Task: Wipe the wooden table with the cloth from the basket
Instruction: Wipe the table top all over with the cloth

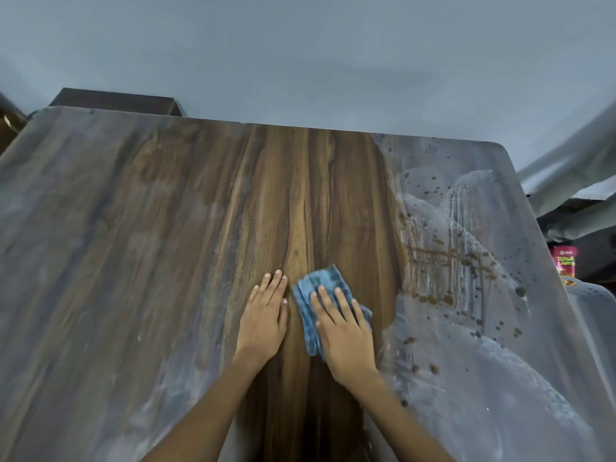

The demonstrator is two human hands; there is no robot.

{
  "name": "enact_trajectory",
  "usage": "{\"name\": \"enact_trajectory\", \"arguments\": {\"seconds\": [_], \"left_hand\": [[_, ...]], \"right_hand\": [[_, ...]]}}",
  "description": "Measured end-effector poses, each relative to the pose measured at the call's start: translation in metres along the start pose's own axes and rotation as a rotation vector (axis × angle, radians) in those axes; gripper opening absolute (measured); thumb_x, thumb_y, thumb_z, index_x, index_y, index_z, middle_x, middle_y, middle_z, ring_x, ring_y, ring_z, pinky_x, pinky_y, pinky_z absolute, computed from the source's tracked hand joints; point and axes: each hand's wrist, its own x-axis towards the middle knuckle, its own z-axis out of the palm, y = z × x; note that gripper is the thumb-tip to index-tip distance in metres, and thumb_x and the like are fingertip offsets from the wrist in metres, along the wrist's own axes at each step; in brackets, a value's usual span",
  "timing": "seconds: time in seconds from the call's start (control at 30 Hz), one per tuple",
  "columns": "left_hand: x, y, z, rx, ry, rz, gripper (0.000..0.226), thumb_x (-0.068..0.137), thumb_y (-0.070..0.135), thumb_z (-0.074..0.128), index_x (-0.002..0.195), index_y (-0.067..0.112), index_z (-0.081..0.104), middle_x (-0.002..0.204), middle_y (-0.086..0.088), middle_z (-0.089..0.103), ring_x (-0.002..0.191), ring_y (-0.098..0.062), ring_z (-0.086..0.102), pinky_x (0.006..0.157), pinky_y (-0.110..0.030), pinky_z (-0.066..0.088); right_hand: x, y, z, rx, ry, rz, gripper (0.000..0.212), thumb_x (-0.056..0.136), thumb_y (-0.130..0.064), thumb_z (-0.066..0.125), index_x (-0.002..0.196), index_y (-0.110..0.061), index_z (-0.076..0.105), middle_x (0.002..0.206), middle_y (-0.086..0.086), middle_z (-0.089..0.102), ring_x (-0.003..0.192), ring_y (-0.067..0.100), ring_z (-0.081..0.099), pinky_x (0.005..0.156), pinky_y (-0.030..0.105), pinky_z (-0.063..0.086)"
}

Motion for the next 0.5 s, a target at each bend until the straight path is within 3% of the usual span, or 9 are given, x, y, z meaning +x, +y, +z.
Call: {"name": "enact_trajectory", "arguments": {"seconds": [0.07, 0.17, 0.27, 0.33, 0.4, 0.5], "left_hand": [[-0.006, -0.001, 0.0, -0.002, -0.001, 0.008, 0.063, 0.09, 0.041, 0.005, 0.144, 0.017, 0.025, 0.152, 0.006, 0.018, 0.139, -0.006, 0.004, 0.113, -0.024, 0.002], [-0.016, -0.002, -0.002, 0.005, -0.016, 0.017, 0.064, 0.089, 0.043, 0.001, 0.145, 0.018, 0.02, 0.15, 0.01, 0.01, 0.139, -0.005, 0.001, 0.113, -0.023, -0.001], [-0.026, -0.004, -0.002, 0.012, -0.038, 0.021, 0.065, 0.087, 0.044, -0.002, 0.145, 0.019, 0.015, 0.151, 0.009, 0.007, 0.14, -0.006, -0.001, 0.113, -0.024, -0.002], [-0.035, -0.006, -0.002, 0.017, -0.044, 0.011, 0.066, 0.086, 0.045, -0.003, 0.145, 0.019, 0.014, 0.152, 0.008, 0.008, 0.14, -0.006, -0.002, 0.114, -0.024, -0.002], [-0.044, -0.007, -0.001, 0.015, -0.049, 0.0, 0.067, 0.086, 0.045, -0.003, 0.146, 0.02, 0.014, 0.153, 0.008, 0.008, 0.14, -0.006, -0.003, 0.113, -0.024, -0.003], [-0.056, -0.01, 0.001, 0.021, -0.046, -0.001, 0.065, 0.088, 0.044, 0.0, 0.146, 0.019, 0.015, 0.154, 0.007, 0.01, 0.14, -0.006, -0.002, 0.114, -0.024, -0.001]], "right_hand": [[-0.029, 0.013, 0.007, -0.028, -0.033, 0.008, 0.066, 0.083, -0.038, 0.039, 0.145, -0.022, 0.026, 0.15, -0.001, 0.035, 0.138, 0.023, 0.031, 0.111, 0.041, 0.013], [-0.037, 0.035, -0.002, -0.05, 0.018, 0.165, 0.054, 0.095, -0.039, 0.029, 0.146, -0.024, 0.024, 0.151, -0.003, 0.028, 0.138, 0.024, 0.03, 0.114, 0.046, 0.015], [0.0, 0.054, -0.021, 0.005, -0.016, 0.366, 0.058, 0.101, -0.029, 0.029, 0.149, -0.028, -0.003, 0.157, -0.009, -0.005, 0.145, 0.022, 0.001, 0.117, 0.046, 0.01], [0.028, 0.051, -0.031, 0.071, -0.009, 0.453, 0.052, 0.103, -0.029, 0.02, 0.149, -0.028, -0.005, 0.158, -0.008, -0.005, 0.145, 0.022, -0.004, 0.117, 0.045, 0.008], [0.042, 0.038, -0.032, 0.121, -0.008, 0.433, 0.05, 0.103, -0.029, 0.016, 0.15, -0.026, -0.002, 0.158, -0.006, -0.003, 0.145, 0.023, -0.004, 0.117, 0.046, 0.007], [0.028, 0.007, -0.022, 0.093, -0.005, 0.24, 0.049, 0.103, -0.029, 0.02, 0.15, -0.026, 0.005, 0.158, -0.005, 0.003, 0.145, 0.023, 0.001, 0.116, 0.045, 0.008]]}}
